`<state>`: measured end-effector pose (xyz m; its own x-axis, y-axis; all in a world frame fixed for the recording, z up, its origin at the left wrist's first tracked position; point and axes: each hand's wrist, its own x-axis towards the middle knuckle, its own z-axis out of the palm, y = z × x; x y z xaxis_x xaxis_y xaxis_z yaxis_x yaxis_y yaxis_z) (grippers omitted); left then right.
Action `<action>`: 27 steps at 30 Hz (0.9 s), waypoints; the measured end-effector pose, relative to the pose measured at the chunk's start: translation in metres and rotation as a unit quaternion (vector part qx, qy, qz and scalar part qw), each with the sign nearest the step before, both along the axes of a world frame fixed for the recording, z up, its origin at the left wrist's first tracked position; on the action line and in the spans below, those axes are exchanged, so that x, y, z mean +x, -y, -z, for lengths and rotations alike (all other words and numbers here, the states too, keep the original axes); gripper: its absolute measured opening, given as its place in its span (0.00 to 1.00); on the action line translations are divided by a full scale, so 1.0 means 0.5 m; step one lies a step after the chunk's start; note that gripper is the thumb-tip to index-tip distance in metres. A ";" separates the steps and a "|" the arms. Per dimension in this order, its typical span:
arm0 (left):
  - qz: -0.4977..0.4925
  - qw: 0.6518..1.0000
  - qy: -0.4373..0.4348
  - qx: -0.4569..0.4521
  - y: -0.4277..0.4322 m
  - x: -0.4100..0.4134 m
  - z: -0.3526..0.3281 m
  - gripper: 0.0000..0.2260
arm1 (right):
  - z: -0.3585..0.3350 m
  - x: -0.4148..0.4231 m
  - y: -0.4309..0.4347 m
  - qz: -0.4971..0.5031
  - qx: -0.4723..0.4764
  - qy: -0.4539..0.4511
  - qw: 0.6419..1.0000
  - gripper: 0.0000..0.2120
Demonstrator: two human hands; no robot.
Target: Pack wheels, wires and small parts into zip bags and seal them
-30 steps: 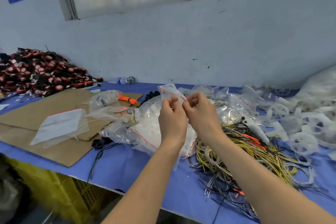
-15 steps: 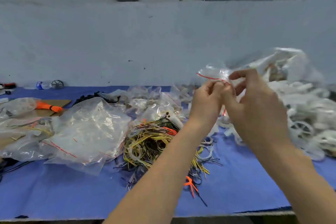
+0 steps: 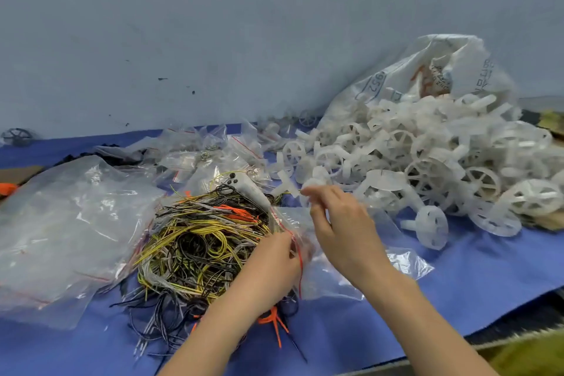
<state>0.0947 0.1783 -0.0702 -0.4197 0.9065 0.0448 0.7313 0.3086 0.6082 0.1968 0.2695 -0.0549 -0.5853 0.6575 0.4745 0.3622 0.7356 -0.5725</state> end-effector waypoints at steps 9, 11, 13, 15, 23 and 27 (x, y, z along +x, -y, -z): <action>-0.035 0.984 0.093 0.146 -0.008 -0.013 -0.003 0.10 | 0.050 -0.036 -0.006 -0.058 -0.036 -0.035 0.997 0.19; -0.055 0.971 0.176 0.151 -0.003 -0.026 -0.009 0.10 | 0.063 -0.033 -0.006 -0.054 -0.068 -0.043 0.995 0.17; -0.064 0.965 0.211 0.143 0.006 -0.039 -0.006 0.08 | 0.075 -0.030 -0.004 -0.055 -0.084 -0.033 0.994 0.14; -0.057 0.974 0.188 0.108 0.017 -0.046 0.006 0.14 | 0.083 -0.029 0.000 -0.059 -0.089 -0.029 0.994 0.13; -0.014 0.982 0.176 0.064 0.018 -0.032 0.016 0.27 | 0.084 -0.027 0.004 -0.030 -0.097 0.009 0.995 0.17; -0.064 0.985 0.118 0.110 -0.002 -0.032 0.011 0.14 | 0.085 -0.025 0.006 0.015 -0.069 0.084 0.994 0.19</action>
